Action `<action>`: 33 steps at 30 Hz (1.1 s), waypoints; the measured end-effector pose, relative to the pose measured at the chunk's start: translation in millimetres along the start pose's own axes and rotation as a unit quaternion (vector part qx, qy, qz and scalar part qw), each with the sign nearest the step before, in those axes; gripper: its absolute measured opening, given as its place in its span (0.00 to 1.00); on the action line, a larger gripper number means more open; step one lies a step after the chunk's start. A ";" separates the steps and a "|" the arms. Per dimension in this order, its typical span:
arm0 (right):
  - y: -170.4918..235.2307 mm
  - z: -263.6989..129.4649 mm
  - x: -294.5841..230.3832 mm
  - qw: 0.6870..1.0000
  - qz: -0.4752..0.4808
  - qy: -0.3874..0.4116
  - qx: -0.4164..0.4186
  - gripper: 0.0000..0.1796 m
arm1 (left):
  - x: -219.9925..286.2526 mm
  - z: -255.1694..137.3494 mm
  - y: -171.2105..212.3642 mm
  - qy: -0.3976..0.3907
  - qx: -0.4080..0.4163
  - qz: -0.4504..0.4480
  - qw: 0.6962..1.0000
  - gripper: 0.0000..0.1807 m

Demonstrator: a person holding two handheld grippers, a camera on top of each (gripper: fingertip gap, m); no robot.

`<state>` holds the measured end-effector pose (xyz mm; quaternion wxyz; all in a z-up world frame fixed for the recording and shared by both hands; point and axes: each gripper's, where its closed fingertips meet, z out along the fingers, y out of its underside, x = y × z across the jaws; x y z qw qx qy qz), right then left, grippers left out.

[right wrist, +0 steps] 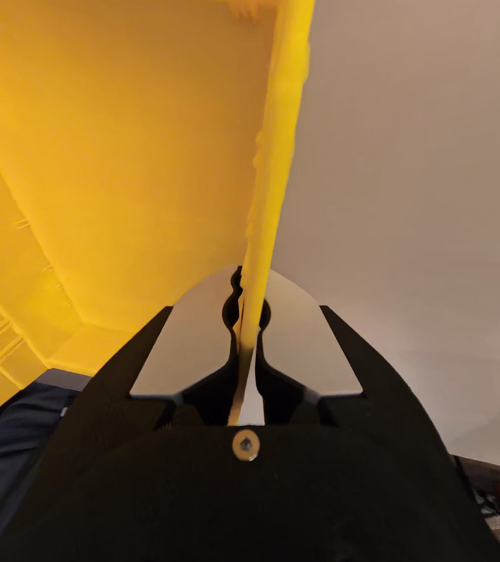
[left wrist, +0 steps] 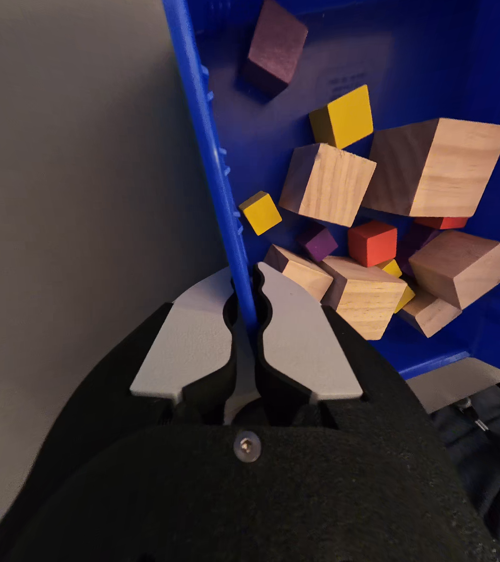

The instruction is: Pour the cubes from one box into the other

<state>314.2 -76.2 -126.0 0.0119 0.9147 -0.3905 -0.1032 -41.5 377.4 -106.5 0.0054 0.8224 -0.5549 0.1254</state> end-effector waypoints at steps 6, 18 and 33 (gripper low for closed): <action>-2.8 6.1 -35.0 1.000 -0.016 0.006 -0.003 0.03 | -58.2 -17.8 27.9 0.009 0.035 -0.051 0.998 0.05; -26.2 -36.7 -34.9 0.985 0.023 -0.028 0.167 0.11 | -60.1 -21.0 28.7 0.054 0.086 -0.048 0.994 0.10; -40.3 -119.4 -399.2 0.817 -0.310 -0.231 0.427 0.22 | -64.0 -19.1 31.4 0.022 0.051 -0.036 0.998 0.07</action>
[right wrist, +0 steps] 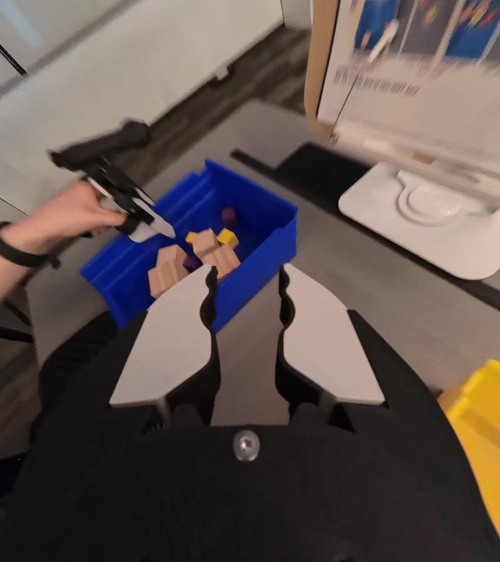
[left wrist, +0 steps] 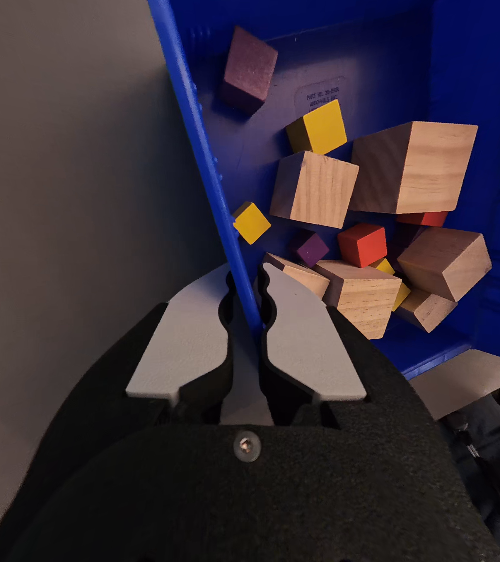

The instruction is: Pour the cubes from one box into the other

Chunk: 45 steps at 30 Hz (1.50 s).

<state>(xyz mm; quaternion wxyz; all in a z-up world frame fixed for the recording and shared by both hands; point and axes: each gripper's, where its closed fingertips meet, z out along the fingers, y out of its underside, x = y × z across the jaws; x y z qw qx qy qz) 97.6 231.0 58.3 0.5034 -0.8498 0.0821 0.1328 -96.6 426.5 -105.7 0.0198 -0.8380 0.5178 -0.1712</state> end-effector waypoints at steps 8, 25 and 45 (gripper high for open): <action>72.4 109.8 -11.0 0.973 0.072 0.074 -0.205 0.34 | 1.1 0.5 2.8 0.009 -0.022 -0.010 1.000 0.08; 137.8 142.5 -13.1 0.870 0.190 0.174 -0.420 0.05 | -4.3 2.5 5.0 -0.051 -0.062 0.003 0.997 0.04; 98.1 94.4 23.7 0.901 0.197 0.127 -0.365 0.04 | 63.5 -46.3 -43.0 -0.166 -0.074 0.039 0.983 0.05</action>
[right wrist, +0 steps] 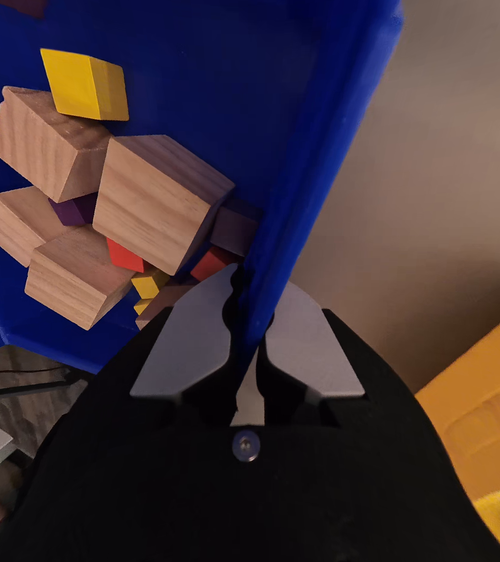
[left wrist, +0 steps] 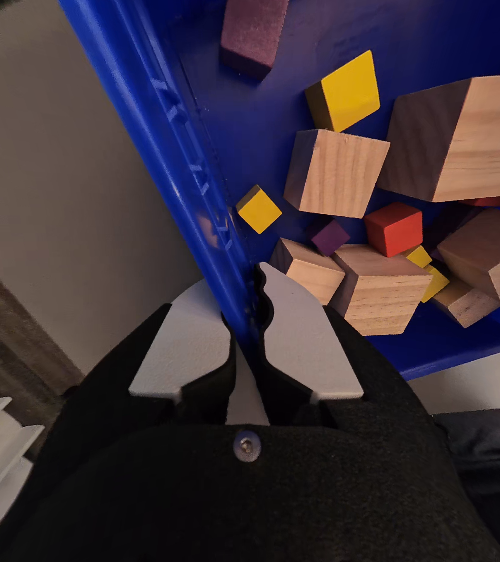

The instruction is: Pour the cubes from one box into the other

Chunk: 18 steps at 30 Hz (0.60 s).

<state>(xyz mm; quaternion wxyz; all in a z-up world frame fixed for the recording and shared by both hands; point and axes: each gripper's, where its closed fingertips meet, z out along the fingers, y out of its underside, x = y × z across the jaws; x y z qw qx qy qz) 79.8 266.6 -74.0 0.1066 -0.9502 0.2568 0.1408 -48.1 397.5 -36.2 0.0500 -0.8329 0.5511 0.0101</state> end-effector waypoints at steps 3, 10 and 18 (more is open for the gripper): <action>-5.8 -39.5 14.1 0.999 0.004 -0.019 0.031 0.04 | 18.4 -44.6 -24.6 -0.036 0.012 0.021 0.999 0.05; -3.2 -149.3 74.9 0.993 0.025 -0.041 0.106 0.04 | 98.4 -145.3 -85.4 -0.098 0.050 0.075 0.991 0.05; 39.8 -200.9 176.8 0.982 0.084 -0.044 0.165 0.04 | 213.7 -169.9 -141.9 -0.129 0.060 0.153 0.978 0.05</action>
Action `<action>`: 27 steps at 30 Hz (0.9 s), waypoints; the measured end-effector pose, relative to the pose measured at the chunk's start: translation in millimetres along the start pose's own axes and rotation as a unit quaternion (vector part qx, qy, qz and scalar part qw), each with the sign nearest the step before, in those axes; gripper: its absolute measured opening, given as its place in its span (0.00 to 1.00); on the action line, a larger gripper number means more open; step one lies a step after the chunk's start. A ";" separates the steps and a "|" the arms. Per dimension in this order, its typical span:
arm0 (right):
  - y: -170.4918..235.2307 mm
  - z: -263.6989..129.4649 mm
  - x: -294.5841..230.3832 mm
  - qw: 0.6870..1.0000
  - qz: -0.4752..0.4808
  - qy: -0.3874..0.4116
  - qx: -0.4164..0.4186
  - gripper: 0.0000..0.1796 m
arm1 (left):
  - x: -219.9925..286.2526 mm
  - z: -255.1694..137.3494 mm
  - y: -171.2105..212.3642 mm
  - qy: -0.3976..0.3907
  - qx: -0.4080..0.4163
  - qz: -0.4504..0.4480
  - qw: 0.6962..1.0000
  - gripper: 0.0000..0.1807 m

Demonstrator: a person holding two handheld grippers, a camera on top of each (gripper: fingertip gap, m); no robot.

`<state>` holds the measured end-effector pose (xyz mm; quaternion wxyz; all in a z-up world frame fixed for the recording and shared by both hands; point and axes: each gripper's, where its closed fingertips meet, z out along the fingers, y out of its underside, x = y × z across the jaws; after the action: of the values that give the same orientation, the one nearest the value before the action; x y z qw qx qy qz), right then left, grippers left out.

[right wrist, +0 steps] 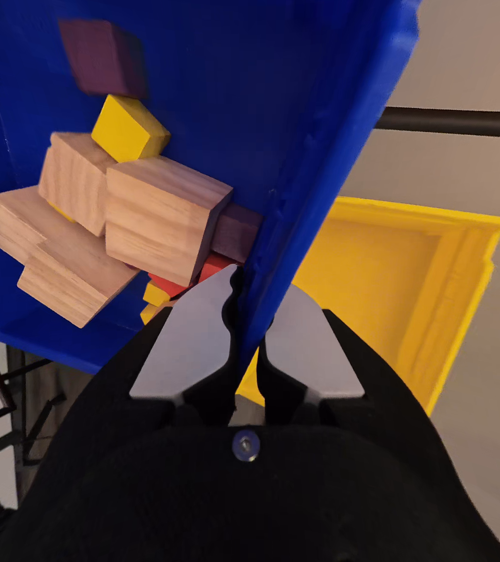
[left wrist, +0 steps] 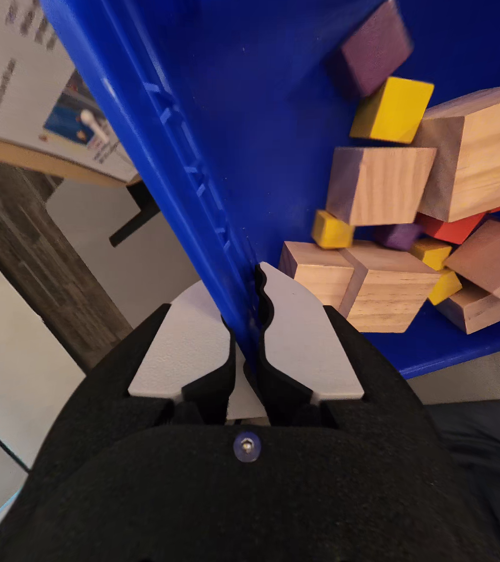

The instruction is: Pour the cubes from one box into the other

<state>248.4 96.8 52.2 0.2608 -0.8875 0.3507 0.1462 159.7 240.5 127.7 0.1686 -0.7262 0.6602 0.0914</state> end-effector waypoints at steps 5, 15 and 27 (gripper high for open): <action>6.6 -13.5 52.1 0.998 0.028 -0.007 0.063 0.04 | 41.9 -6.7 -41.8 -0.030 0.034 0.048 0.998 0.05; 18.5 -32.4 118.2 0.973 0.066 0.011 0.220 0.04 | 103.2 -28.8 -94.4 -0.127 0.119 0.145 0.974 0.06; 12.0 -63.3 152.4 0.948 0.056 0.076 0.304 0.04 | 128.3 -35.0 -118.7 -0.123 0.239 0.138 0.953 0.05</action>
<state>353.3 -29.7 32.4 0.4825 -0.7535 0.4461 -0.0207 288.3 117.1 129.2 0.4032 -0.5498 0.7303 0.0420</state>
